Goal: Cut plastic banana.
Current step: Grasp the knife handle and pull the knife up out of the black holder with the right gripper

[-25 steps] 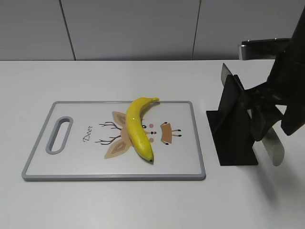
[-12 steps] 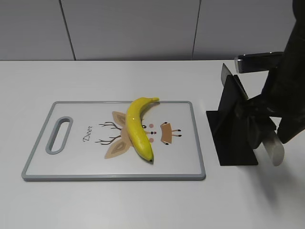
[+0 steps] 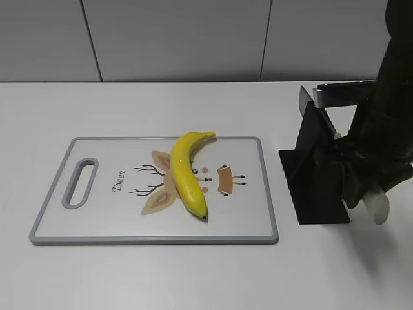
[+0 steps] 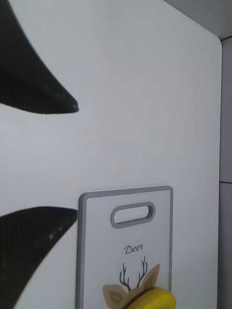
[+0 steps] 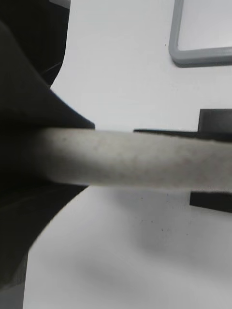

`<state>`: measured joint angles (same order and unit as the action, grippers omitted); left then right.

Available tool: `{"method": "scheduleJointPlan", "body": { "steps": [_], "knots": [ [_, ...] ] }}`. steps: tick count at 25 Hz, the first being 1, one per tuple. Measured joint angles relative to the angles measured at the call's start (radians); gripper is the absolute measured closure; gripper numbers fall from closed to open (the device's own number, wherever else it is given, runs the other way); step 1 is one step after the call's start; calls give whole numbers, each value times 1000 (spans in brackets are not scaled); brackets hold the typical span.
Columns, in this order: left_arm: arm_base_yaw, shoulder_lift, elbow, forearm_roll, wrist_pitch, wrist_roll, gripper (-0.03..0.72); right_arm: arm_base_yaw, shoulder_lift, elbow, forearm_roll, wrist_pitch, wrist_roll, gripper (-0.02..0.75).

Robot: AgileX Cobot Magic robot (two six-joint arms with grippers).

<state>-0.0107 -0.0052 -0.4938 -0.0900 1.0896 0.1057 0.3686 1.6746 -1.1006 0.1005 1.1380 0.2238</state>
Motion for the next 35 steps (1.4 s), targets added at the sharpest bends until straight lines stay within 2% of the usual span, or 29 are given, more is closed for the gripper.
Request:
{"method": "scheduleJointPlan", "body": {
  "steps": [14,22,29,35],
  "knots": [
    [0,0,0,0,0,0,98,-2,-137,0,7,-9,-2,556],
    [0,0,0,0,0,0,98,0,-269,0,-66,-16,-47,559],
    [0,0,-10,0,-27,16,98,0,-312,0,-76,-15,-210,559],
    [0,108,-53,-34,-121,120,98,0,-312,-72,-20,-14,-451,559]
  ]
}}
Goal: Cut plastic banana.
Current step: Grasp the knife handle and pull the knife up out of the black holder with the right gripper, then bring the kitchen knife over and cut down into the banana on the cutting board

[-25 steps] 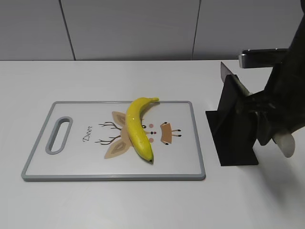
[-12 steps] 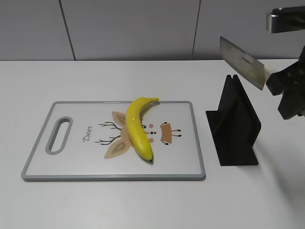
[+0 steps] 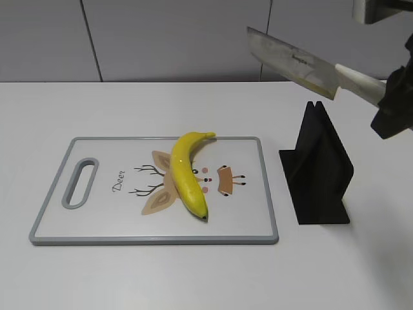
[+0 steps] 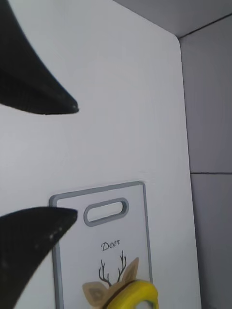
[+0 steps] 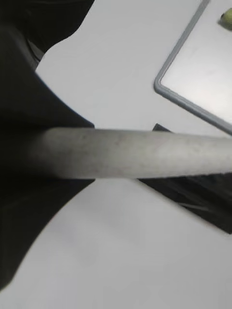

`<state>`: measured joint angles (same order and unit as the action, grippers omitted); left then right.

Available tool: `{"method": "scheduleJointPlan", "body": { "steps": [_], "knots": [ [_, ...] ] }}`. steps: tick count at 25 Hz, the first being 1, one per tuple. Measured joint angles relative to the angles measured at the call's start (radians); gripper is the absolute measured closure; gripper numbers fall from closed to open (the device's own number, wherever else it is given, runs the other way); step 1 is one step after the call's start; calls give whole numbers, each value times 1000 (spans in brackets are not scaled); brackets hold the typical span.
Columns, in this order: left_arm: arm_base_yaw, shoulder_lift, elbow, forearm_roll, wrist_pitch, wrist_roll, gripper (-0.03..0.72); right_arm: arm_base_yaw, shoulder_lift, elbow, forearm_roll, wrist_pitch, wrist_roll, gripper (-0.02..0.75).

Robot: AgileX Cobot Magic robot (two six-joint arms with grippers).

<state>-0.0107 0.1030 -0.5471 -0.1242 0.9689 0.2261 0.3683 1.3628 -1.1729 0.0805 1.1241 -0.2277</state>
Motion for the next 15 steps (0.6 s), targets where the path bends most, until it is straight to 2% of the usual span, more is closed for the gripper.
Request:
{"method": "scheduleJointPlan", "body": {
  "steps": [5,9,15],
  "knots": [
    [-18,197,-31,-85,-104,83,116,0,0,-39,51,-3,-220,559],
    [-49,378,-98,-176,-146,234,128,0,21,-43,61,-3,-303,559],
    [-124,687,-299,-242,-102,450,132,0,107,-76,107,19,-386,559]
  ]
}}
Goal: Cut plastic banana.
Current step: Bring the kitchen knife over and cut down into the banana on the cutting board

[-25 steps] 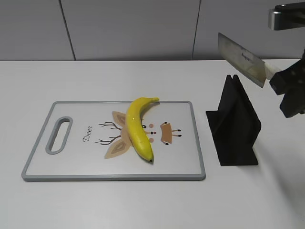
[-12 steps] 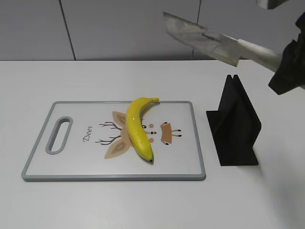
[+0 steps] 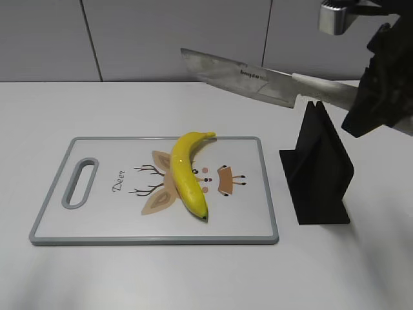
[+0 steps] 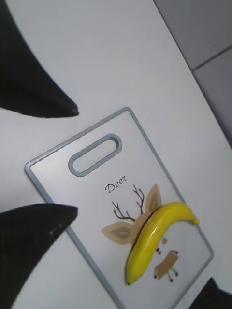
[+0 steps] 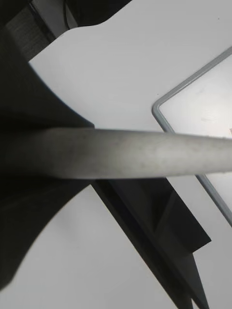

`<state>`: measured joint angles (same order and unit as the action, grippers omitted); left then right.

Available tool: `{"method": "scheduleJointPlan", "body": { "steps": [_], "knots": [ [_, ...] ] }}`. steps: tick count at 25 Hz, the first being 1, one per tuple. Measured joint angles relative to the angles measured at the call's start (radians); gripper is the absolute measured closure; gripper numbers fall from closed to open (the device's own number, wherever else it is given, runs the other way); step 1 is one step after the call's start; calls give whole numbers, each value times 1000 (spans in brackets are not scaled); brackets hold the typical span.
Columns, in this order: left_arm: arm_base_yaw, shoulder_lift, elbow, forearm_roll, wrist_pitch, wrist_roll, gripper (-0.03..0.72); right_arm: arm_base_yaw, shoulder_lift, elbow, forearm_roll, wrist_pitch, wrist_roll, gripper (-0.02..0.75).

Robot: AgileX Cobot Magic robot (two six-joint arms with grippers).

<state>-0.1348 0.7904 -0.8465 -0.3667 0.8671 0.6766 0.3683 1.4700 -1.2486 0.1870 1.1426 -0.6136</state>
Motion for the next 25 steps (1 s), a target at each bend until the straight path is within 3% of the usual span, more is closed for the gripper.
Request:
{"method": "scheduleJointPlan", "body": {
  "steps": [10,19,25],
  "knots": [
    [-109,486,-392,-67,195,391,160,0,172,-173,60,73,-175,559],
    [-226,756,-562,-71,251,662,170,12,326,-316,150,74,-351,559],
    [-272,870,-633,-72,244,729,181,33,351,-320,156,74,-427,559]
  ]
}}
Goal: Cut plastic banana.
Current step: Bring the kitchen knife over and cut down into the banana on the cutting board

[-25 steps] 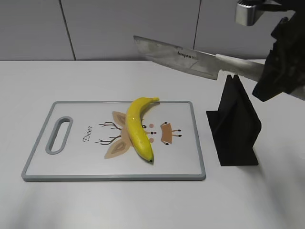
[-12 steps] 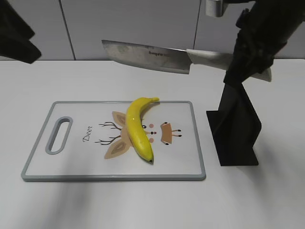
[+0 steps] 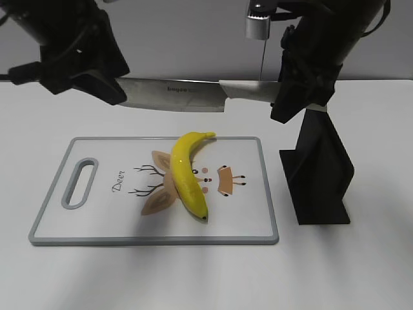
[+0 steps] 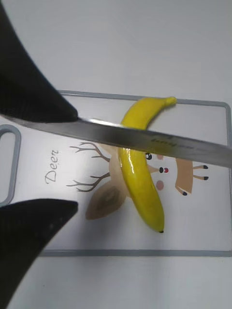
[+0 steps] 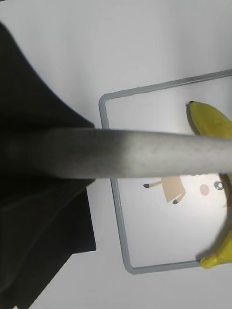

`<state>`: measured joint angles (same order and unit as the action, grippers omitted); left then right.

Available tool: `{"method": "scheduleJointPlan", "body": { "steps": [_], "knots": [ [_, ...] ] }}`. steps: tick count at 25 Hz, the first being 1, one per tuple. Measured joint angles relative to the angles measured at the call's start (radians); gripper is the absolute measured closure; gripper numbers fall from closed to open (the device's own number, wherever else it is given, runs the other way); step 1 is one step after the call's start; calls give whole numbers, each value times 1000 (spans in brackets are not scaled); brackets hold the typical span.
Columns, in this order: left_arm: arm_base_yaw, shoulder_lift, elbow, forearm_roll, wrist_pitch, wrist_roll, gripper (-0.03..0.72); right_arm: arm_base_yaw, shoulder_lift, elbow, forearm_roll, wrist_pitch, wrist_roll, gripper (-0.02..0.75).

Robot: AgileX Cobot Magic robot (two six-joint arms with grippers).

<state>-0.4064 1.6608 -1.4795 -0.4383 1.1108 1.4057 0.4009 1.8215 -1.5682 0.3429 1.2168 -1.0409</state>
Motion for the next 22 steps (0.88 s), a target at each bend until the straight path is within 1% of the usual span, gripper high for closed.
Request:
{"method": "scheduleJointPlan", "body": {
  "steps": [2,4,6,7,10,12,13,15,17,21,22],
  "knots": [
    [-9,31,-6,0,-9,10,196,1,0,0,-1,0,-8,559],
    [-13,56,-10,0,-10,14,229,1,1,0,-6,0,-13,559],
    [-14,72,-10,0,-12,14,296,1,2,0,-7,0,-24,559],
    [-14,77,-10,0,-17,15,360,1,3,0,-7,0,-29,559],
    [-14,81,-11,0,-42,16,506,1,4,0,-7,-2,-39,559],
    [-14,83,-11,2,-60,16,564,1,9,-1,-7,-3,-48,559],
    [-14,83,-11,5,-65,16,572,1,11,-2,-7,-6,-55,559],
    [-14,83,-11,10,-76,16,557,-1,13,-4,-7,-13,-67,559],
    [-14,83,-11,10,-79,16,498,-1,13,-8,-8,-20,-74,559],
    [-14,83,-11,10,-97,17,289,-1,13,-9,1,-25,-106,559],
    [-14,84,-12,13,-108,17,261,0,13,-9,6,-18,-113,559]
  ]
}}
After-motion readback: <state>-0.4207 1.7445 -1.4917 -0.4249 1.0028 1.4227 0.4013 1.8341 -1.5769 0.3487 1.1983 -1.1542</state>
